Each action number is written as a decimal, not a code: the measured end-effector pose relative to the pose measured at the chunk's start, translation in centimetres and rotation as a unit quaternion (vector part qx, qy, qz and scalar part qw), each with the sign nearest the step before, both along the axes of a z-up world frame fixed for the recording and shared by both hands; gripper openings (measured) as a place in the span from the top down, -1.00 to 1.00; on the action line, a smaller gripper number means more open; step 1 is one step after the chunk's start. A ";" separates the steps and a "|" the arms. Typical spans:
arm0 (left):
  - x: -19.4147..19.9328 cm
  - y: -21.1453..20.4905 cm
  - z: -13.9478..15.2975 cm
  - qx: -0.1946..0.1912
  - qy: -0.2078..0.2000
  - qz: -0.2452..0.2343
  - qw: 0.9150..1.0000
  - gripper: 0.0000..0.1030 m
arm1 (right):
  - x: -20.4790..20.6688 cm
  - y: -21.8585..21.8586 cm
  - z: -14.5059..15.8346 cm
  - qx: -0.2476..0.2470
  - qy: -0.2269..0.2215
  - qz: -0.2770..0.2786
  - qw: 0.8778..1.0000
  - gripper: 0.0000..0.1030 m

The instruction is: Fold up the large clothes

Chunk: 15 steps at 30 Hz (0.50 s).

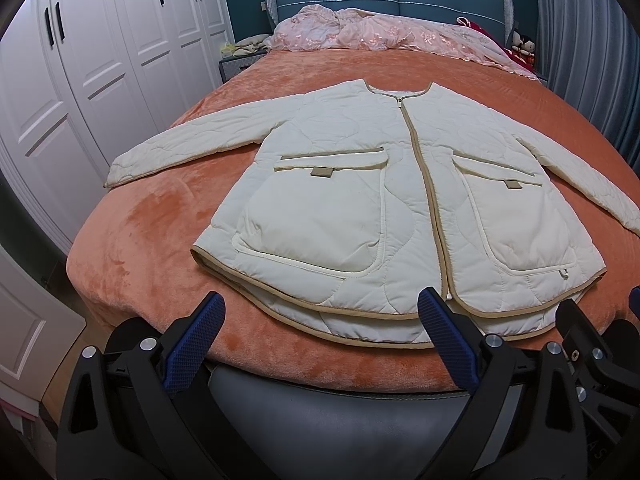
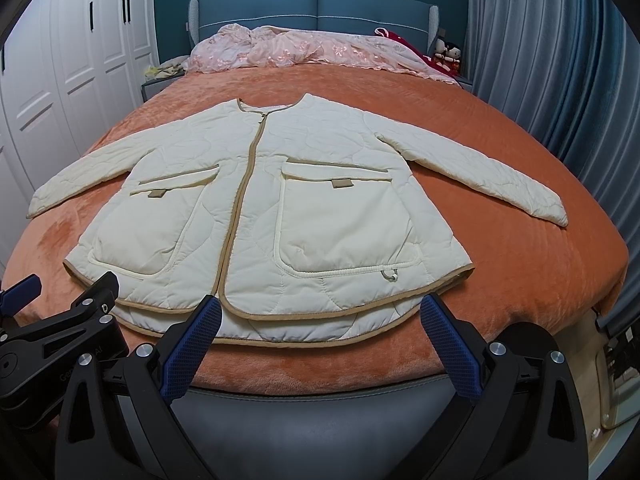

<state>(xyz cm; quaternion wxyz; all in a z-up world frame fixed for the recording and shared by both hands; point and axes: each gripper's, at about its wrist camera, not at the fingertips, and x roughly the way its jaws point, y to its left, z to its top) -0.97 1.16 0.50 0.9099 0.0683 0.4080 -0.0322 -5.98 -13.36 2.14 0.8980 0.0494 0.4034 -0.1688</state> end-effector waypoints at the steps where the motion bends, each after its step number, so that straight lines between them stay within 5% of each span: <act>1: 0.0 0.0 0.0 0.000 0.000 0.000 1.000 -0.83 | 0.0 0.0 0.0 0.001 0.000 0.000 1.000 -0.90; 15: 0.0 0.0 0.0 0.000 0.000 0.000 1.000 -0.83 | 0.0 0.0 -0.1 0.002 0.000 0.000 1.000 -0.90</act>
